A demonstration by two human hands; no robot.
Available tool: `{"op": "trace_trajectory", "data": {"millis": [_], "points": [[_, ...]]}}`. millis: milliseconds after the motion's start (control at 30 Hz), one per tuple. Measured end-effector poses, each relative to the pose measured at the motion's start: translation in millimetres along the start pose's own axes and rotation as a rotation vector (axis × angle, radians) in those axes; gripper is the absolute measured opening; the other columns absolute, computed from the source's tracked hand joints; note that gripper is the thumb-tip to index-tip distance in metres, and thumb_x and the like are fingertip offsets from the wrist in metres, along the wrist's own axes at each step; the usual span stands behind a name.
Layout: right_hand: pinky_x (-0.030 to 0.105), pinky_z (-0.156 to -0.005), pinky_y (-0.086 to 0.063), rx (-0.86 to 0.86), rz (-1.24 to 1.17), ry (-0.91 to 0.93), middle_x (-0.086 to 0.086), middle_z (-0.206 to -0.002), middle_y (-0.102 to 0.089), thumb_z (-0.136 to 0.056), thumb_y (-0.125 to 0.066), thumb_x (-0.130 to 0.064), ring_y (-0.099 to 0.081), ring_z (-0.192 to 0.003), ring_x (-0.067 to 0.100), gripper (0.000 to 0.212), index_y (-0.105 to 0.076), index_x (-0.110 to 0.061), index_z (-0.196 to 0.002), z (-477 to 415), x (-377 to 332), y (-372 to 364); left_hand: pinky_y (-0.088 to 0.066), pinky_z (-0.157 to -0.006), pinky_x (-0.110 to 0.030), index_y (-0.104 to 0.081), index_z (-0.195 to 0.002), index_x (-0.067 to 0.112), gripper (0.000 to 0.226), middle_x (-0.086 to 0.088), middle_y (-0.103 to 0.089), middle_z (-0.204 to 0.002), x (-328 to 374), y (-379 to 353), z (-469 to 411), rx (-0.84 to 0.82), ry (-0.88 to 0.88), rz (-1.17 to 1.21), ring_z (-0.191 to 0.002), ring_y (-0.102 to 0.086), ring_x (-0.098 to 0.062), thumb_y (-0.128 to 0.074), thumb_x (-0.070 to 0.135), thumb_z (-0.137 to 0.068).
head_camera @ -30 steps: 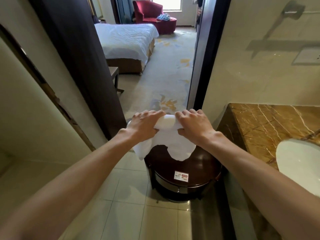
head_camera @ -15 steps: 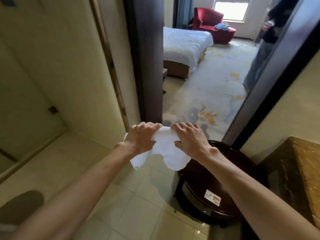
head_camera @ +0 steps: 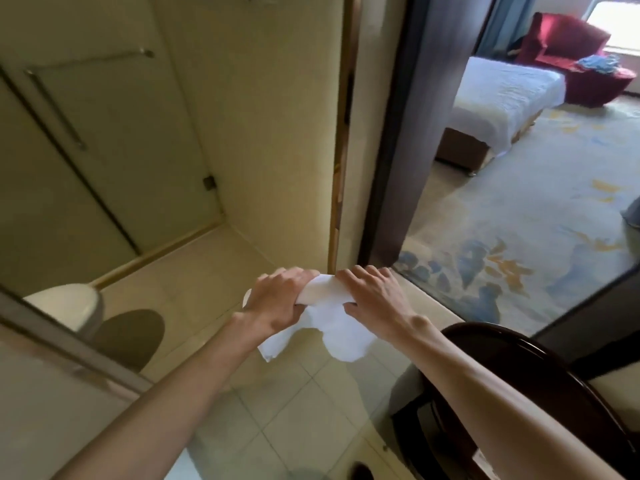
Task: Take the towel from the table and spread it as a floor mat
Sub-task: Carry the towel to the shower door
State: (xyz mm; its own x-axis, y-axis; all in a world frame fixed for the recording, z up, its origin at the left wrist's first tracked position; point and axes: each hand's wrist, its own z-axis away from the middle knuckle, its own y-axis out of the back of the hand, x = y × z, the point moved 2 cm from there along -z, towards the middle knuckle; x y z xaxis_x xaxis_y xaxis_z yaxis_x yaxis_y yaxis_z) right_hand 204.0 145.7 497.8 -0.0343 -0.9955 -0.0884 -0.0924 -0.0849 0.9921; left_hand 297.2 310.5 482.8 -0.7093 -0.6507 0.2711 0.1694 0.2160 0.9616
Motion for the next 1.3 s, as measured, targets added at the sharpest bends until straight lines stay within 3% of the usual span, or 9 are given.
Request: {"op": "trace_trajectory", "data": {"millis": [800, 1033, 1300], "points": [[0.037, -0.084, -0.039, -0.024, -0.135, 0.446, -0.001, -0.105, -0.059, -0.076, -0.057, -0.021, -0.054, -0.096, 0.026, 0.044, -0.051, -0.021, -0.12, -223.6, -26.6, -46.0, -0.042, -0.086, -0.04, -0.046, -0.132, 0.039, 0.057, 0.01, -0.057, -0.125, -125.6, 32.5, -64.4, 0.104, 0.499, -0.09, -0.115, -0.052, -0.022, -0.066, 0.02, -0.082], [0.036, -0.085, -0.038, -0.08, -0.122, 0.513, 0.001, -0.11, -0.059, -0.077, -0.059, -0.02, -0.054, -0.098, 0.027, 0.046, -0.049, -0.02, -0.123, -286.4, -64.6, -62.5, -0.041, -0.09, -0.044, -0.046, -0.132, 0.038, 0.057, 0.009, -0.055, -0.132, -187.9, 38.3, -73.3, 0.113, 0.576, -0.094, -0.117, -0.051, -0.022, -0.067, 0.022, -0.082], [0.036, -0.085, -0.035, -0.124, -0.047, 0.544, 0.001, -0.113, -0.057, -0.083, -0.054, -0.024, -0.051, -0.098, 0.026, 0.043, -0.046, -0.021, -0.124, -383.8, -109.4, -67.8, -0.038, -0.085, -0.037, -0.042, -0.135, 0.036, 0.057, 0.006, -0.054, -0.129, -283.3, 53.4, -109.1, 0.107, 0.617, -0.045, -0.112, -0.052, -0.023, -0.06, 0.024, -0.082]]}}
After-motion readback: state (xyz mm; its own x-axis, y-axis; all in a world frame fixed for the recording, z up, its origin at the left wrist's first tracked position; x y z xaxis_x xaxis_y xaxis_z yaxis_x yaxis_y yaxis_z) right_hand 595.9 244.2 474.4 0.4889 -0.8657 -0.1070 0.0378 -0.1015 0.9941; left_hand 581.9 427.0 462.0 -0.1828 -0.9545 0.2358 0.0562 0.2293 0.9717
